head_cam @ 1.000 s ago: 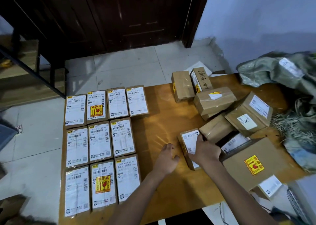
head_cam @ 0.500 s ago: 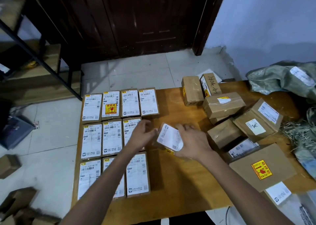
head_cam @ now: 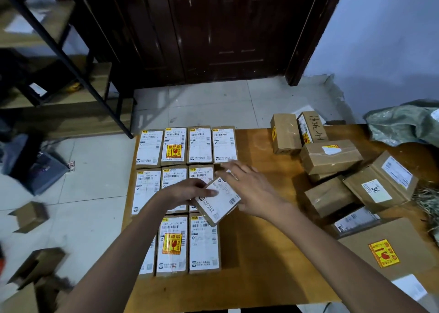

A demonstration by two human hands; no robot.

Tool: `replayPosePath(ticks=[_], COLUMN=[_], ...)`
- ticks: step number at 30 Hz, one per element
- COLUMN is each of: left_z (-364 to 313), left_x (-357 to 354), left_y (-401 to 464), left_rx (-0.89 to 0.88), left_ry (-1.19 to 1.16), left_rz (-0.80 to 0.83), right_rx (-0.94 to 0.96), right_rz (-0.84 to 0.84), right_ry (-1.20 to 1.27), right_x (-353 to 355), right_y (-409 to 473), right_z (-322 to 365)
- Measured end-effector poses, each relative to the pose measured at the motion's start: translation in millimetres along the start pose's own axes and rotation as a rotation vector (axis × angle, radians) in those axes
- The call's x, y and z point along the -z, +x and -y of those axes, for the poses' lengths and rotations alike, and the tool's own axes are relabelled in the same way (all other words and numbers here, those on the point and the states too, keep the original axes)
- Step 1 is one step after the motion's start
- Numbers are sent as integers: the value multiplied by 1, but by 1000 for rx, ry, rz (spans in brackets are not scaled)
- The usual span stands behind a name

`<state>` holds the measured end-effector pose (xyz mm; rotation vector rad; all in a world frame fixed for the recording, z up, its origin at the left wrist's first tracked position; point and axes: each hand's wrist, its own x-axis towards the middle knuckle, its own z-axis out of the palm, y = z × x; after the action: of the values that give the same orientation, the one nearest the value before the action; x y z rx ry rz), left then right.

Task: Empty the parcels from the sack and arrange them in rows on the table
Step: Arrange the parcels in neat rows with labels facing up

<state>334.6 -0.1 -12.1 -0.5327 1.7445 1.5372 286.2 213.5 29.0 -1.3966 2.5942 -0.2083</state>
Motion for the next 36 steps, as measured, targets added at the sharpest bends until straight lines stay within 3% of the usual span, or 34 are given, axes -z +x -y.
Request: replayPosePath(ticks=[5, 9, 11, 17, 20, 26, 28, 32, 36], left_z=[36, 49, 50, 44, 54, 84, 99, 141, 144], left_x=[-29, -57, -68, -74, -49, 18, 39, 68, 61], left_y=[-4, 2, 5, 1, -5, -28, -32, -28, -30], left_rx=[-27, -48, -63, -127, -147, -163, -127, -10, -30], left_ry=[-398, -689, -712, -575, -424, -172, -91, 91, 62], left_rz=[-135, -214, -194, -275, -447, -1005, -1118, -1086, -1034], right_rx=[-307, -631, -742, -878, -963, -1035, -1036, -1018, -1024], right_rz=[-78, -93, -43, -121, -102, -23, -28, -37, -84], right_ry=[234, 775, 1032, 1378, 1434, 1318, 1301, 1288, 1196], right_x=[-5, -24, -36, -62, -72, -101, -108, -113, -123], right_y=[-17, -25, -24, -27, -29, -26, -21, -7, 2], right_z=[-9, -5, -2, -4, -13, -25, -26, -27, -27])
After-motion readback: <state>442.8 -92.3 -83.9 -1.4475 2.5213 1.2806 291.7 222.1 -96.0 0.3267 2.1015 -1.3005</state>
